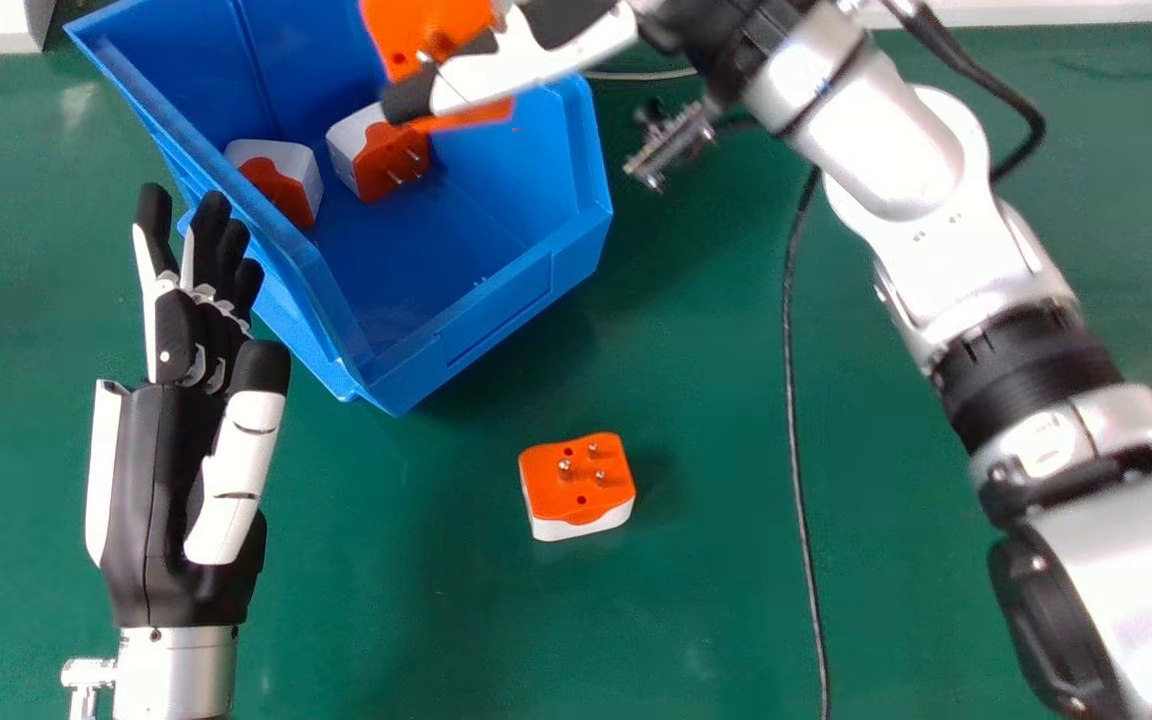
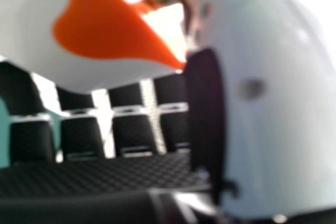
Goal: Pick all objects and put in blue box
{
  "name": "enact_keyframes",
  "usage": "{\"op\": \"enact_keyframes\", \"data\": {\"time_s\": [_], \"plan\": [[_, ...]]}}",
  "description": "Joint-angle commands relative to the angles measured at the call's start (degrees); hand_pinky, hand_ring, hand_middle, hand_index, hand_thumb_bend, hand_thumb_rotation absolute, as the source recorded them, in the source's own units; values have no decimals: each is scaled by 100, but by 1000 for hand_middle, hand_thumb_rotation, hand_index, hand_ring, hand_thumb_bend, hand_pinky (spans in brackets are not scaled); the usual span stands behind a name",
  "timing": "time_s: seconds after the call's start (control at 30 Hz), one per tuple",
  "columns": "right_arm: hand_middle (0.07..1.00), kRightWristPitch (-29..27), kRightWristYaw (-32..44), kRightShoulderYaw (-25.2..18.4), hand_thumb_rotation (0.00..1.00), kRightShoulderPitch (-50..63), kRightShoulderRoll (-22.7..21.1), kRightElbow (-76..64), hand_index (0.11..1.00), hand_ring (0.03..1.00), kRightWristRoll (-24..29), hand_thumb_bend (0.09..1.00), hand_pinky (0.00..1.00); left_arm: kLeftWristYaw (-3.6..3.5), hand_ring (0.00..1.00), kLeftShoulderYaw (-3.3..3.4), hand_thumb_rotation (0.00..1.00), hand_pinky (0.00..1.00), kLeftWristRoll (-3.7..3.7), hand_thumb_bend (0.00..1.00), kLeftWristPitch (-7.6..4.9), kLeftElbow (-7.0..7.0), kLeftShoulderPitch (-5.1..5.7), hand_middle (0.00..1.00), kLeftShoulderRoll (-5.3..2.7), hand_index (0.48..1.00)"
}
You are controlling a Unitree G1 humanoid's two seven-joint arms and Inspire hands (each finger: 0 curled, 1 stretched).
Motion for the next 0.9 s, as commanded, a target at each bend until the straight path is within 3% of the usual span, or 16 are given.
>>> {"op": "enact_keyframes", "data": {"time_s": [0.0, 0.17, 0.4, 0.73, 0.87], "plan": [[513, -106, -233, 56, 0, -550, 162, 249, 516, 443, -85, 496, 305, 58, 1000, 10, 714, 1000, 121, 567, -140, 5, -76, 998, 20, 970], [508, -54, -778, 266, 0, -950, 384, 976, 516, 439, -560, 497, 306, 155, 1000, 25, 714, 1000, 225, 571, -181, 57, -123, 996, 42, 969], [504, 193, -1621, 612, 0, -1165, 505, 1588, 514, 434, -1221, 497, 310, 177, 1000, 1, 717, 1000, 212, 581, -227, -14, -105, 994, 55, 966], [498, 431, -1856, 708, 0, -1287, 637, 1897, 506, 429, -1367, 499, 318, 207, 1000, -33, 721, 1000, 247, 593, -271, -31, -85, 990, 35, 961], [495, 481, -1908, 759, 0, -1334, 610, 1945, 507, 422, -1426, 499, 327, 196, 1000, -37, 722, 1000, 228, 596, -275, -30, -75, 989, 39, 958]]}}
